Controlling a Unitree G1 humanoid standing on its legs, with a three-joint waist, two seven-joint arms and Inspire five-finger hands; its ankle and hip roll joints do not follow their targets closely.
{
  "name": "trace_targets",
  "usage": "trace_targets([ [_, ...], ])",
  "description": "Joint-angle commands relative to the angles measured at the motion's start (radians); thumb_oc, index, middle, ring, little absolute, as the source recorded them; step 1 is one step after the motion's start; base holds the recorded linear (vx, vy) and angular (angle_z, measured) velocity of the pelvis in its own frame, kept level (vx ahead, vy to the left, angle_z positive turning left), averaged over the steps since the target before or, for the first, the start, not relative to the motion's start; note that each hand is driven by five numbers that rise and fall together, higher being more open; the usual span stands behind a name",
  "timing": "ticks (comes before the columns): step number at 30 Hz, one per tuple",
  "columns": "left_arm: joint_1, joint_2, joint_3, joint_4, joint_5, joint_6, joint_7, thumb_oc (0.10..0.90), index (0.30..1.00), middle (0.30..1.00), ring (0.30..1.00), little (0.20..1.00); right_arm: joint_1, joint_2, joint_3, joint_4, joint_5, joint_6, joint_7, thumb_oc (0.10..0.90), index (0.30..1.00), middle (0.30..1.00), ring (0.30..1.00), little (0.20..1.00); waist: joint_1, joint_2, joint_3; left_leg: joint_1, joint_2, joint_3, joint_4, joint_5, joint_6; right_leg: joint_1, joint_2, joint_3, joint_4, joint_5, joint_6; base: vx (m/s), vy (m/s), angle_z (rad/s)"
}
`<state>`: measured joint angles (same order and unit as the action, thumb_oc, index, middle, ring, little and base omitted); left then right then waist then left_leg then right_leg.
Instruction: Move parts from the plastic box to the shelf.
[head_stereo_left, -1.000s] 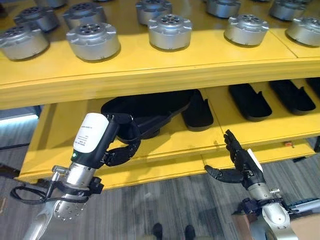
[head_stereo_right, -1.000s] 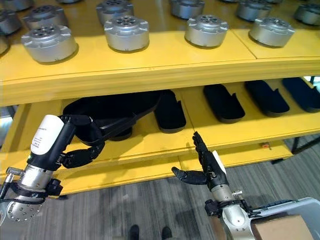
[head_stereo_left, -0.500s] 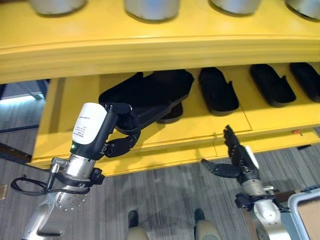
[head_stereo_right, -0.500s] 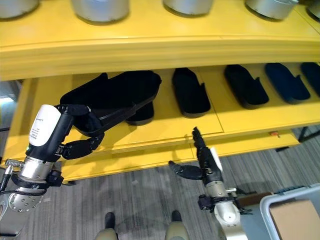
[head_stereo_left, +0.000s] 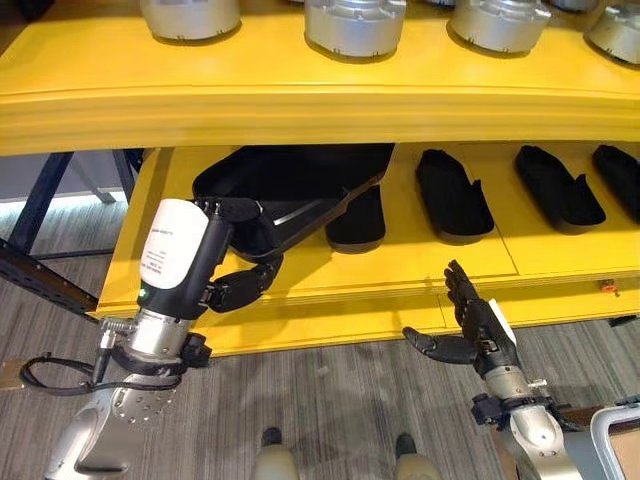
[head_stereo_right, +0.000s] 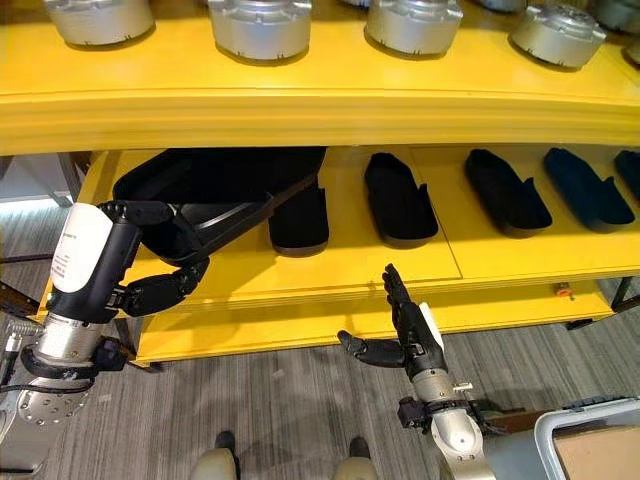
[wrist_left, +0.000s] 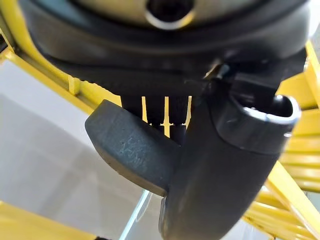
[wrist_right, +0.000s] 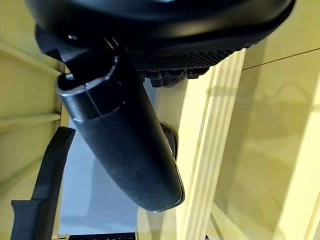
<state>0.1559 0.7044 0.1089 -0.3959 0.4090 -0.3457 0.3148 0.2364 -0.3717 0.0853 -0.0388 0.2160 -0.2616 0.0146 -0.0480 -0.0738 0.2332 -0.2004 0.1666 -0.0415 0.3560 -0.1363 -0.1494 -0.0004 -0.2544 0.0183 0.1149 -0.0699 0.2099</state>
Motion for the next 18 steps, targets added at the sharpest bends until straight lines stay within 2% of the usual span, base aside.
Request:
trace_targets([
  [1,-0.038,-0.020,0.096,-0.088,0.006,-0.030,0.123,0.400,0.300,0.300,0.300,0.300,-0.043,-0.031,-0.030,-0.099,0.021,-0.086,-0.002,0.900,1.000,1.000,1.000,1.000,-0.006,-0.037,-0.119,0.022,0.010,0.021,0.031,-0.052,0.049,0.033,-0.064,0.003,0.034,0.002,0.005,0.00,0.044,-0.07],
  [4,0.001,-0.047,0.115,0.021,0.021,0.006,0.149,0.400,0.300,0.300,0.300,0.300,-0.067,-0.017,-0.010,-0.077,0.033,-0.070,0.003,0.900,1.000,1.000,1.000,1.000,0.007,-0.061,-0.137,0.057,0.012,0.059,0.016,-0.064,0.063,0.028,-0.076,0.020,0.014,0.050,0.023,-0.01,0.039,-0.06],
  [7,0.003,-0.047,0.108,0.083,0.040,0.026,0.153,0.400,0.300,0.300,0.300,0.300,-0.073,-0.019,0.000,-0.074,0.034,-0.061,0.010,0.900,1.000,1.000,1.000,1.000,0.013,-0.068,-0.143,0.074,0.017,0.075,0.012,-0.067,0.066,0.026,-0.073,0.035,0.010,0.046,0.025,0.02,0.010,-0.30],
  [10,-0.016,-0.114,0.094,0.225,0.013,0.081,0.185,0.400,0.300,0.300,0.300,0.300,-0.064,-0.022,0.010,-0.060,0.030,-0.049,0.021,0.900,1.000,1.000,1.000,1.000,0.005,-0.082,-0.161,0.095,0.026,0.077,0.005,-0.066,0.062,0.042,-0.062,0.036,0.013,0.017,0.013,0.04,-0.019,-0.18],
  [11,-0.019,-0.114,0.092,0.230,0.014,0.080,0.188,0.400,0.300,0.300,0.300,0.300,-0.064,-0.023,0.010,-0.060,0.030,-0.049,0.021,0.900,1.000,1.000,1.000,1.000,0.005,-0.081,-0.160,0.096,0.027,0.077,0.004,-0.066,0.062,0.042,-0.062,0.036,0.014,0.016,0.013,0.05,-0.049,-0.04],
  [12,-0.087,-0.115,0.052,0.327,0.046,0.128,0.218,0.400,0.300,0.300,0.300,0.300,-0.067,-0.033,0.023,-0.055,0.034,-0.043,0.030,0.900,1.000,1.000,1.000,1.000,-0.007,-0.084,-0.169,0.101,0.036,0.075,0.004,-0.065,0.055,0.046,-0.051,0.038,0.023,-0.009,0.004,0.03,-0.032,-0.03],
  [15,-0.152,-0.129,0.014,0.374,0.048,0.136,0.226,0.400,0.300,0.300,0.300,0.300,-0.072,-0.043,0.025,-0.065,0.032,-0.040,0.039,0.900,1.000,1.000,1.000,1.000,-0.015,-0.085,-0.167,0.096,0.044,0.067,0.018,-0.067,0.047,0.047,-0.042,0.035,0.044,-0.031,-0.001,0.01,-0.044,0.00],
  [18,-0.298,-0.133,-0.059,0.469,0.034,0.173,0.249,0.400,0.300,0.300,0.300,0.300,-0.105,-0.053,0.049,-0.072,0.038,-0.034,0.043,0.900,1.000,1.000,1.000,1.000,-0.032,-0.082,-0.140,0.061,0.065,0.034,0.093,-0.086,0.034,0.009,-0.017,0.043,0.152,-0.083,-0.015,-0.05,-0.070,0.09],
])
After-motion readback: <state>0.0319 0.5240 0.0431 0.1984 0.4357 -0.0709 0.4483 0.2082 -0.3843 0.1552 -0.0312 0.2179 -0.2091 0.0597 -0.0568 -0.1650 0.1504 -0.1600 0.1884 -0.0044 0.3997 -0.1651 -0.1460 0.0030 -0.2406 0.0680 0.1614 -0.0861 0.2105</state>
